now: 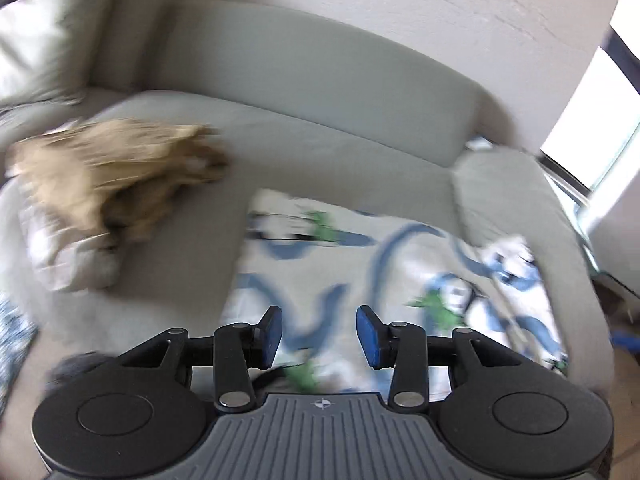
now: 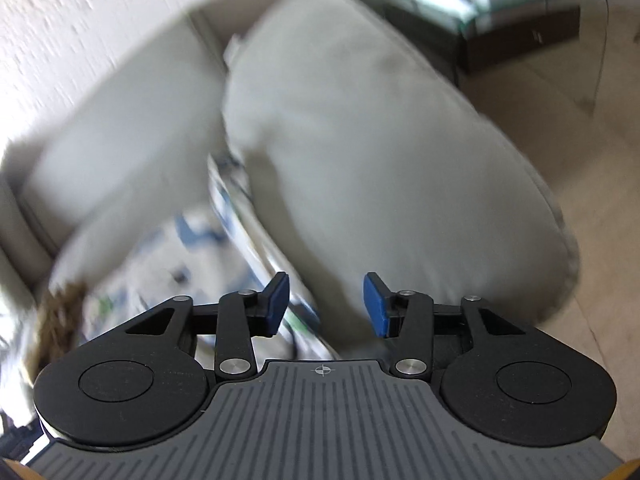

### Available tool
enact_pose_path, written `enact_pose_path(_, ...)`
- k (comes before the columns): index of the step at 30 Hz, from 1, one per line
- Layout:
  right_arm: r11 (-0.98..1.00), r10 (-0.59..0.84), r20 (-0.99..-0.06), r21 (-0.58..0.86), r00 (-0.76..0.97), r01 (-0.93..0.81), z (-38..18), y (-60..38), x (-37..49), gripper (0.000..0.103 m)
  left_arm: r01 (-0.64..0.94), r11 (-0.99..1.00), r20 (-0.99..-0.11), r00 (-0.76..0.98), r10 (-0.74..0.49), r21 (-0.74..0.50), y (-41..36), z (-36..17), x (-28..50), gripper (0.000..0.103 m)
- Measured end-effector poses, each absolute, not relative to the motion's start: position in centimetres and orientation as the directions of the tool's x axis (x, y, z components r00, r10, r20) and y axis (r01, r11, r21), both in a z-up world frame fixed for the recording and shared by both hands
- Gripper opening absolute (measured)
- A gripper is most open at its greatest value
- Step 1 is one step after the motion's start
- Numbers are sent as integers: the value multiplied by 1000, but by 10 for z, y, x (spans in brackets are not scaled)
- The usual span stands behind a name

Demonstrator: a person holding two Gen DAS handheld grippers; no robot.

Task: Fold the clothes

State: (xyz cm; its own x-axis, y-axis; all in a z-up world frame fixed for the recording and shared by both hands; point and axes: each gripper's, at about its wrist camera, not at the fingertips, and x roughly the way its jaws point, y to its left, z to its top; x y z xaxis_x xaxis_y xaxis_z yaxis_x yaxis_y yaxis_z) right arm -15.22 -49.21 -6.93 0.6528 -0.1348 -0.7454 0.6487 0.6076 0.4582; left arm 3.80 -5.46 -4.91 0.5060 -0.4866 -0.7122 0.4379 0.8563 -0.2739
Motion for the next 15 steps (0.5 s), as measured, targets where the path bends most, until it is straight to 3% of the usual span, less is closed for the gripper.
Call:
enact_pose_path(5,602,-204,-651,506,731,618,-51,-487,-124,51,583,770,-738,395,-548,-260,-120,-69,35,39)
enact_pose_path(11,638,-215,-680,446,701,628,-69,-495,-71,50,661,709,-768,314,-559,-246,-144,-105,26,31)
enact_pose_path(15,621,-136,-726,468,674,629,-93,-519,-42,48,691,675,-770,276,-576,-257,-146,-118,28,16)
